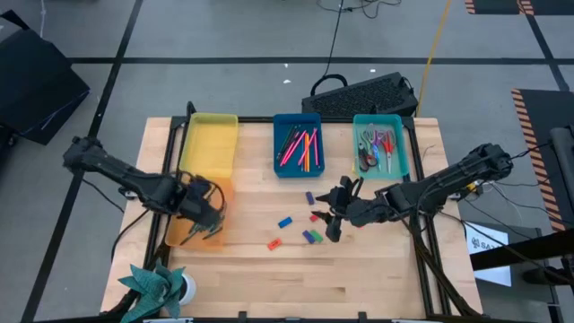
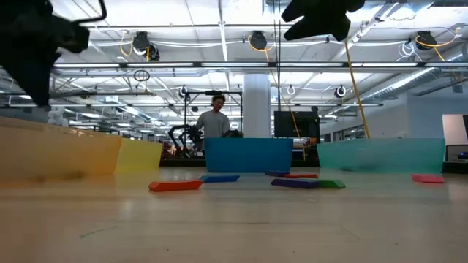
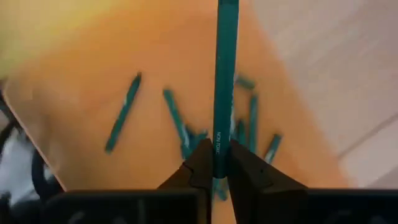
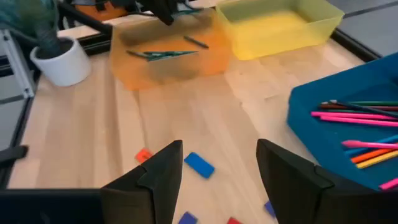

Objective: Sort crayons/erasers/pens/pencils in bins
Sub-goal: Put the green crayon into the orange bin, then put the blue eraser into the yellow bin

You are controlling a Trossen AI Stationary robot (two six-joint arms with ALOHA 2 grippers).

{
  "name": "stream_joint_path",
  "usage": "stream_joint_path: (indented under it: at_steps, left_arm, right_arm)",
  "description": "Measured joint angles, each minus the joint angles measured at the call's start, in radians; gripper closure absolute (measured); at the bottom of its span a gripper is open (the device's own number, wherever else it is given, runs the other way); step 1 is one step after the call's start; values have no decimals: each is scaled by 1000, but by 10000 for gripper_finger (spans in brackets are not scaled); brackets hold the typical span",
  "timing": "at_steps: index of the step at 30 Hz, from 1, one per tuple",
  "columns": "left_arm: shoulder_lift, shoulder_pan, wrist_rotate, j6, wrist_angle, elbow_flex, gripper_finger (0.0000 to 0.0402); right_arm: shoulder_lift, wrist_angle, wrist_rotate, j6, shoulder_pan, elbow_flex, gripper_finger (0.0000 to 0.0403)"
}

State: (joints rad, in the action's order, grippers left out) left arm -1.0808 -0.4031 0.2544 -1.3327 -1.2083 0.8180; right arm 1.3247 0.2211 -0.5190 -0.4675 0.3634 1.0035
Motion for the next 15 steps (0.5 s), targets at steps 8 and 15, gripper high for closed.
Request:
stream_joint_path:
  at_steps: [8,15]
  left_arm:
    - [-147,-10,-173,-11,103,-117,369]
    - [-192,-10,-201,64,114,-128,305]
  right_arm:
    - [0,-14,22,-13,23,0,206]
    - [122,26,261,187,31,10,206]
